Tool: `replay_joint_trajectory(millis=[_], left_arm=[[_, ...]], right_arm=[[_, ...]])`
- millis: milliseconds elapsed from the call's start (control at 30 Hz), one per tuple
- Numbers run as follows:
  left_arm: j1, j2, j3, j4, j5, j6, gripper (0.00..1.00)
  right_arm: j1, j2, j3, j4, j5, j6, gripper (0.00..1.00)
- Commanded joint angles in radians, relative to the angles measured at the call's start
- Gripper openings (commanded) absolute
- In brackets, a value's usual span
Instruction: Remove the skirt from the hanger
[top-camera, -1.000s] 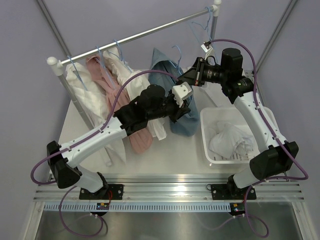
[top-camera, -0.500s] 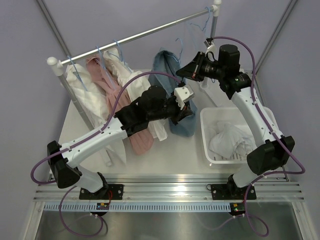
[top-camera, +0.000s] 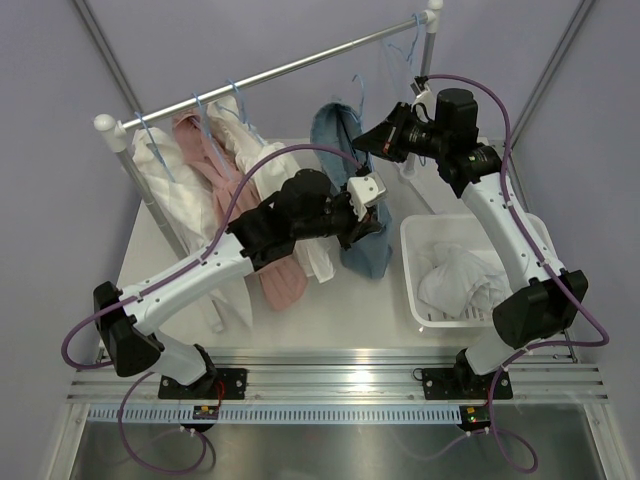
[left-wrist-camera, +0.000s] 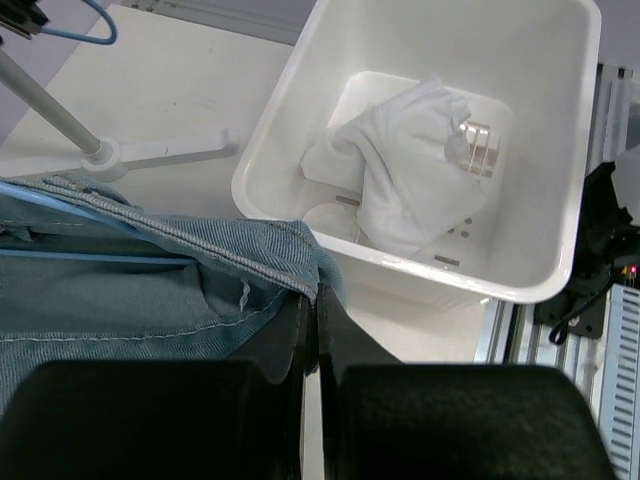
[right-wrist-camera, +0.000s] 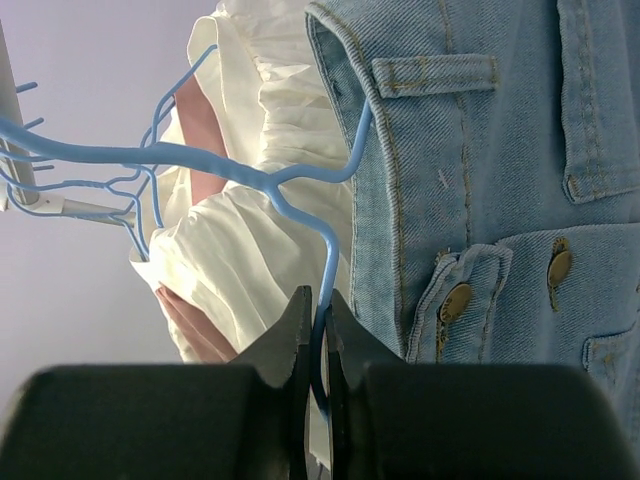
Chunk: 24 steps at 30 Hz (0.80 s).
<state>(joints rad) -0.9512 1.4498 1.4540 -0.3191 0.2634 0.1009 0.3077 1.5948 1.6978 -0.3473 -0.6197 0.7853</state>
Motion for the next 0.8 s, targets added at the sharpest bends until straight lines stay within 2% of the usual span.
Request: replay_joint_trajectory(millis=[0,433,600,767], left_arm=[[-0.009,0.021,0.028,-0.107,0.135,0.072,0.0],[-0.011,0.031,0.049,-0.176,0.154,0.255,0.0],[-0.011,0.03,0.055,-0.23,0.146,0.286,0.0],[-0.001,0.023,0.049,-0.198,0.132,0.295,0.0]], right_arm=[[0.011,-0.013,0.082,0.117,0.023,0.075,0.0],[0.011,0.056,0.092,0.163,-0.101,0.445,0.0],[0.01,0.068,0.074,0.217,-0.13,0.578,0.0],[0.011,0.062,0.036,0.274,-0.167,0.649,0.0]])
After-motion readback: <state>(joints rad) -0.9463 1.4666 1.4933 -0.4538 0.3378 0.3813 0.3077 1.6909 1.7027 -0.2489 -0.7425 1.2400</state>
